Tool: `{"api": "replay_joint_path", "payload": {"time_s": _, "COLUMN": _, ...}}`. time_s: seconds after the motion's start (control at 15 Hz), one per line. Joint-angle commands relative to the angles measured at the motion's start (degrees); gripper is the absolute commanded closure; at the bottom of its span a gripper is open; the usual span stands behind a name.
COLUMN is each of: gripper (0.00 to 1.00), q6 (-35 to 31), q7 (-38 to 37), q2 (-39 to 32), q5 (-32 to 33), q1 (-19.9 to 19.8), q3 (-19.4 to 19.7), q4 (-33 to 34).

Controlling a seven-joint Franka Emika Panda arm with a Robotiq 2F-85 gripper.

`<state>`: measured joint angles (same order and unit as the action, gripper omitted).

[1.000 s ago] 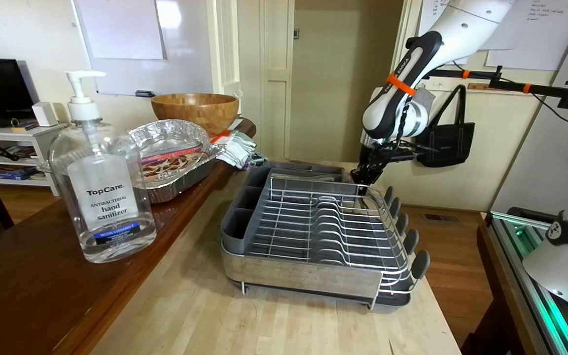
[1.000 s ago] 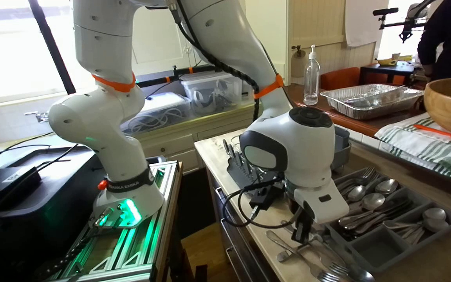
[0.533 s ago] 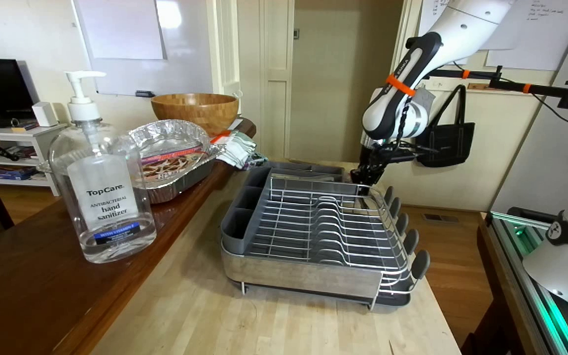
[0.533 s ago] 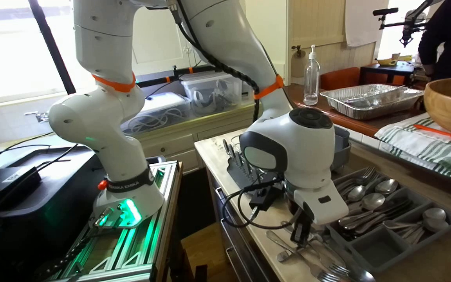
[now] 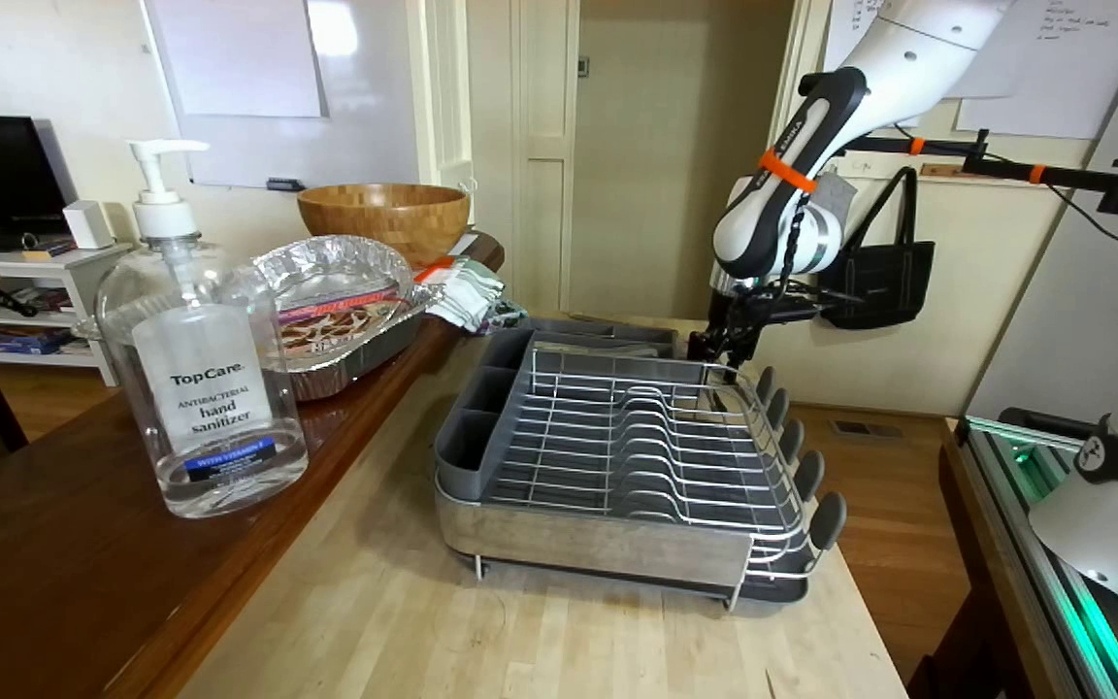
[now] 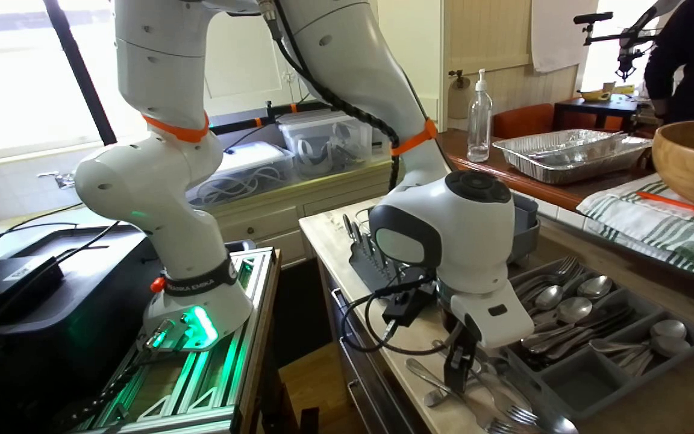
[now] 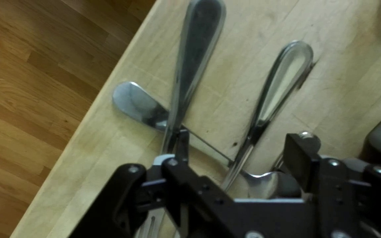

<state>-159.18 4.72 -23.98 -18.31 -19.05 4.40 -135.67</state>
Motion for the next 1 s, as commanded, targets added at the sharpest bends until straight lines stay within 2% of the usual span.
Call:
{"api": "replay_joint_path", "payload": {"time_s": 0.0, "gripper": 0.57, "q6": 1.8, "q7": -0.4, "q2": -0.6, "q5": 1.1, "q1": 0.2, "q3": 0.6, "q4": 0.7}}
{"api": "replay_joint_path", "payload": {"time_s": 0.27, "gripper": 0.89, "q6": 2.0, "q7": -0.5, "q2": -0.5, "q5": 1.5, "q1": 0.2, "q3": 1.0, "q4": 0.8}}
{"api": "replay_joint_path", "payload": {"time_s": 0.47, "gripper": 0.97, "q6": 2.1, "q7": -0.6, "q2": -0.3, "q5": 1.7, "q1": 0.3, "q3": 1.2, "q4": 0.9}}
{"api": "replay_joint_path", "payload": {"time_s": 0.93, "gripper": 0.99, "q6": 4.6, "q7": 0.4, "q2": 0.6, "q5": 0.9, "q1": -0.2, "q3": 0.8, "q4": 1.3}}
